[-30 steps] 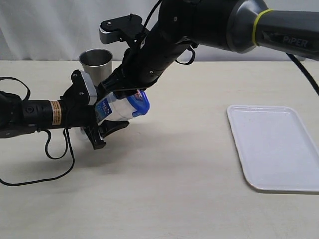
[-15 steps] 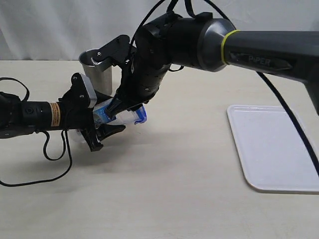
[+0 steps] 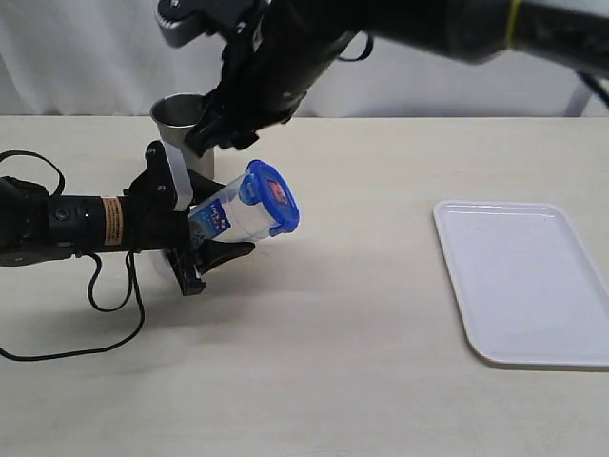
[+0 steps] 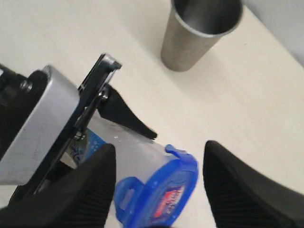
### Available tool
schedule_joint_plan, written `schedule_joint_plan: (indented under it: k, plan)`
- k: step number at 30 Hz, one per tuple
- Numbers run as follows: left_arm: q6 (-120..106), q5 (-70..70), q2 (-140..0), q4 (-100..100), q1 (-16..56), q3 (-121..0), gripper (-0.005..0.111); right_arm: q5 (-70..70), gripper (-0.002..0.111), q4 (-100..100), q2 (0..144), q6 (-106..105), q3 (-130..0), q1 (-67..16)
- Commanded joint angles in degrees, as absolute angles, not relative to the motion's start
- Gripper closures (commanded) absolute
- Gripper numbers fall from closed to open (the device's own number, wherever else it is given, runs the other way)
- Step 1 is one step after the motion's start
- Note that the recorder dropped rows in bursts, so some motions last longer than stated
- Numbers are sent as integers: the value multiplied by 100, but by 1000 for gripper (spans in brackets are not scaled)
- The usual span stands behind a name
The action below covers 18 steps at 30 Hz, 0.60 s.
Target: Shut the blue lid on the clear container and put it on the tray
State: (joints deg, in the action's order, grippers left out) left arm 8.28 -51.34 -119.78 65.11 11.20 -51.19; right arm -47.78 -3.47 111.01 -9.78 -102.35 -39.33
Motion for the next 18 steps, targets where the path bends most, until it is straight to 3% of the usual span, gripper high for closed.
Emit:
schedule_joint_plan:
  k: [1, 5, 7, 13, 18]
  plan:
    - [786, -5652, -11998, 6446, 1133, -5111, 107, -5171, 54, -190, 10650, -1049, -10189, -3546]
    - [774, -6434, -11998, 6318, 1133, -5111, 107, -5103, 56, 97, 10215, -1065, -9817, -3169]
    - [759, -6762, -11998, 6226, 1133, -5111, 107, -4797, 63, 324, 9988, -1065, -9444, -2963]
    - [735, -6996, -11998, 6068, 1133, -5111, 107, -3198, 102, 848, 9512, -1090, -7891, -2314]
    - [735, -6996, -11998, 5991, 1133, -5111, 107, -2252, 104, 1635, 9723, -1488, -7120, -2185]
